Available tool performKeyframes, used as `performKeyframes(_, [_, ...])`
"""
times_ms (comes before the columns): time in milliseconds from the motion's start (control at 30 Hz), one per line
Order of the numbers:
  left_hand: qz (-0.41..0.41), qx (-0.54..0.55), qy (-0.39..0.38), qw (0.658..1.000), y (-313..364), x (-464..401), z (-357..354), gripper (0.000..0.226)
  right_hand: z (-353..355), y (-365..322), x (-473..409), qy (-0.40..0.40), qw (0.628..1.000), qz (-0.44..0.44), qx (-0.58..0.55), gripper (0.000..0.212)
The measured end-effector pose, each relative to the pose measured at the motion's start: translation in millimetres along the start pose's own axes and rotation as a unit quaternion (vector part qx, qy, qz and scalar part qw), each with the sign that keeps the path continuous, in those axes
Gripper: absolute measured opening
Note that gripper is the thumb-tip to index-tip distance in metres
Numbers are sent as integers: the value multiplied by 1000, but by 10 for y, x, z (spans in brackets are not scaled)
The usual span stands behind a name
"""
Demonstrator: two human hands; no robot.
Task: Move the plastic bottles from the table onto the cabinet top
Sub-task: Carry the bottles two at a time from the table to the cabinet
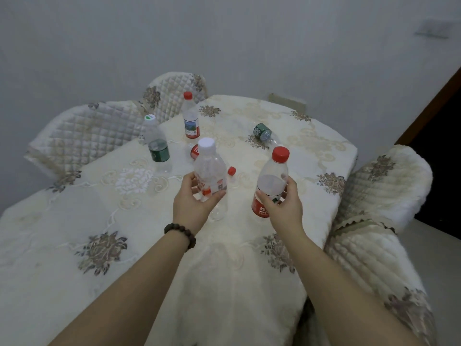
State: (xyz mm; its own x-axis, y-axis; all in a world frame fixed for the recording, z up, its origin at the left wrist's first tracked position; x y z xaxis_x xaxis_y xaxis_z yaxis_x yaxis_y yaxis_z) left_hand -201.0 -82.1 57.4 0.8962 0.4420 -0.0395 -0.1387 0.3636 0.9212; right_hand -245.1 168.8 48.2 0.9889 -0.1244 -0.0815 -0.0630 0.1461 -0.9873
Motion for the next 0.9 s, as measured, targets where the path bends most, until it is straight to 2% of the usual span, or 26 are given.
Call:
performKeyframes(367, [-87,5,-113,990,-48,762,361,58,149,-178,1403,125,992,-8,20,66])
performKeyframes(500, [-130,15,-177,975,99,1166,284,59,480,-342,2003,193,981,11,5,65])
performKeyframes(667, [-181,39,-276,943,444,1846,-57,58,1222,-596,2844,292,956,18,34,58])
performKeyframes(900, [-241,75,-428,868,1020,3231,-688,55,2351,-731,4358,454,889,-21,62,62])
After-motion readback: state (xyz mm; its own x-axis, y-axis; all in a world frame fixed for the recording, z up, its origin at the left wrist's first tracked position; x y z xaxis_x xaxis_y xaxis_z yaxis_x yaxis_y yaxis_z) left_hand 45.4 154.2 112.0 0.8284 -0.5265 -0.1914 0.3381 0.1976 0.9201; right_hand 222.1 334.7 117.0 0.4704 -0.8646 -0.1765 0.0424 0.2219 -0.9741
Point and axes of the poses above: each hand's wrist, its own x-axis away from the middle knuckle, its own z-axis out of the back of the hand, y = z × x, the point moved 10 cm from there along -x, towards the middle knuckle, and after that the axes turned 5 degrees about -x, right-handed, at the moved point
